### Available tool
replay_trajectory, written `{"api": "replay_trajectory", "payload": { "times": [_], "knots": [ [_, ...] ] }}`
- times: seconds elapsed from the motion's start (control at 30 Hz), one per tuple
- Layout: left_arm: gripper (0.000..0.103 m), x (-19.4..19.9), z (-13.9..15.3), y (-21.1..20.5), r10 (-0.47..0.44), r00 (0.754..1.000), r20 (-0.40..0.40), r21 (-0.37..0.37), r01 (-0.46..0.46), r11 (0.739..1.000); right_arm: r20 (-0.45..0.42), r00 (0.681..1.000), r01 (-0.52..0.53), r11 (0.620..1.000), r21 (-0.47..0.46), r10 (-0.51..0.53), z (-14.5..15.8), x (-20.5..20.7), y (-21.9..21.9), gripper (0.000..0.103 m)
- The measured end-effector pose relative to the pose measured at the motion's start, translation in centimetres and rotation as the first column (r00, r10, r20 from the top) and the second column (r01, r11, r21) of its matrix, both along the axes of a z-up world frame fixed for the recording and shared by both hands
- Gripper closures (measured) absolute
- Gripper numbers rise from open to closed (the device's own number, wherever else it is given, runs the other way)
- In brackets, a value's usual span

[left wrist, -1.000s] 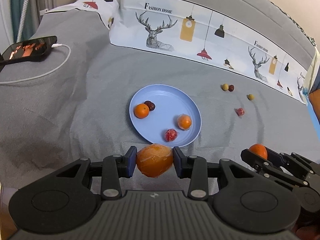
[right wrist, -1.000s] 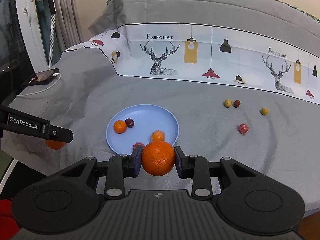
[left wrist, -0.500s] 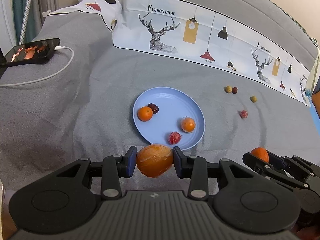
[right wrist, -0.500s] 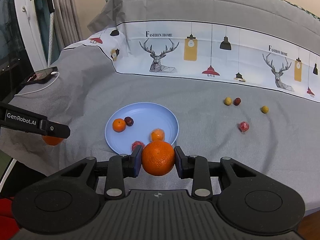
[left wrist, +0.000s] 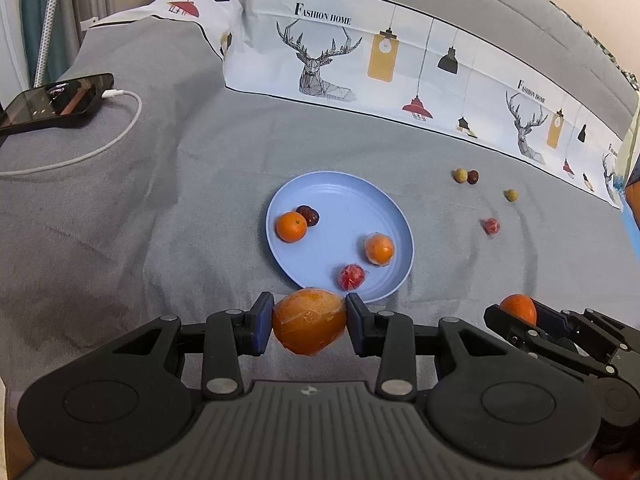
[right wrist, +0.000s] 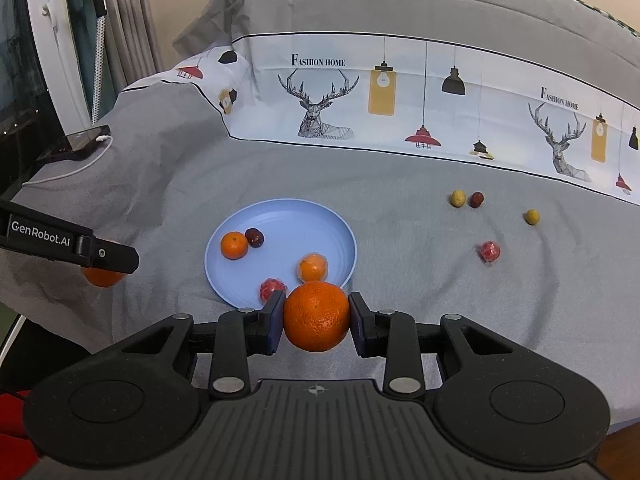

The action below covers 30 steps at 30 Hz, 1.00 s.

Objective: Organize fruits
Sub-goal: 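Move both held fruits over the blue plate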

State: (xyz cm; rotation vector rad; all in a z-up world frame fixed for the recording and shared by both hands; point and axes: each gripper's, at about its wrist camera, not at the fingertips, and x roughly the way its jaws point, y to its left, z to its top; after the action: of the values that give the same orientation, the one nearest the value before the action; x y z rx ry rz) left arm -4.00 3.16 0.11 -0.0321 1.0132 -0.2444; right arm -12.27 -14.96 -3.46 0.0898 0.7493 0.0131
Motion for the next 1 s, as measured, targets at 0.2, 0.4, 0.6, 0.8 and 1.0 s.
{"api": "replay_trajectory", "payload": {
  "times": [0.2,0.4,0.6,0.8,1.0],
  "knots": [
    [0.06,1.6,-0.4,-0.1,-0.001,1.0,-0.003,0.009,0.001,1.0,-0.014,1.0,-0.006,1.0,-0.009,0.005,-0.5,1.1,0.1,0.068],
    [0.06,4.2,-0.6,-0.3,0.003,1.0,-0.004,0.007,-0.003,1.0,-0.032,0.999,-0.009,1.0,0.0,0.009,-1.1,3.1,0.1,0.068],
    [0.06,6.8,-1.3,-0.7,-0.002,1.0,-0.005,0.028,0.002,1.0,-0.047,0.999,-0.016,1.0,0.013,0.016,-1.9,5.6,0.4,0.068],
    [0.06,10.4,-3.9,-2.2,-0.036,0.998,-0.047,0.061,0.039,0.997,-0.088,0.995,-0.046,0.999,-0.009,0.045,-4.2,9.0,0.8,0.068],
    [0.061,14.2,-6.8,-4.0,-0.067,0.995,-0.08,0.101,0.075,0.992,-0.109,0.991,-0.086,0.996,-0.023,0.083,-6.3,12.6,1.0,0.067]
  ]
}}
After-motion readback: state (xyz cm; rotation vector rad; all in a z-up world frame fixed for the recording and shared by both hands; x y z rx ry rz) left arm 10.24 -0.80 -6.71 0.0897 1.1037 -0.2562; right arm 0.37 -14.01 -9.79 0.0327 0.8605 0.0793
